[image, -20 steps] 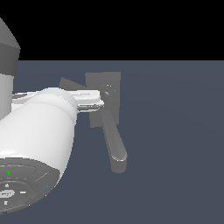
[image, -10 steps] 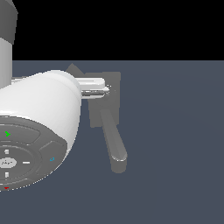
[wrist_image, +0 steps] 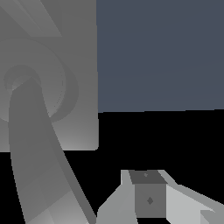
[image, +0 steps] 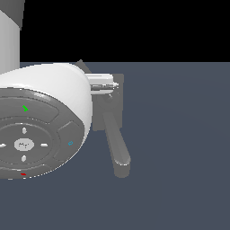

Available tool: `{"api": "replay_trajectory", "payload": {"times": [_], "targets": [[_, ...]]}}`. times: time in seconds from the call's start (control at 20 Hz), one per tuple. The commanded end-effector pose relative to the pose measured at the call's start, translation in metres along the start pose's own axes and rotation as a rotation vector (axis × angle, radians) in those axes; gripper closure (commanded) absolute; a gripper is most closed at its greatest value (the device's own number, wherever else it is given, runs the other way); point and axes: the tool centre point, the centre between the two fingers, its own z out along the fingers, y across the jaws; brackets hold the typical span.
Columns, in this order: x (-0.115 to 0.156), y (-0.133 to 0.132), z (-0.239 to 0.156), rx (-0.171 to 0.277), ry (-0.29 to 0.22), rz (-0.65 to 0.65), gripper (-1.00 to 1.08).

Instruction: Turn on the faucet by rotating a designated handle.

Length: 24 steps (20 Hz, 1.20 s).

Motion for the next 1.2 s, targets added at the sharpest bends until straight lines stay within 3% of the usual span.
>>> {"api": "replay_trajectory", "payload": {"times": [0.0, 0.7, 0.75, 1.15], "targets": [[-0.012, -0.010, 0.000, 0.008, -0.012, 0.000, 1.08], [-0.046, -0.043, -0.001, 0.008, -0.022, -0.001, 1.08], [-0.042, -0.042, -0.002, 0.010, -0.069, 0.054, 1.08], [-0.049, -0.066, -0.002, 0.010, -0.053, 0.035, 1.08]]}}
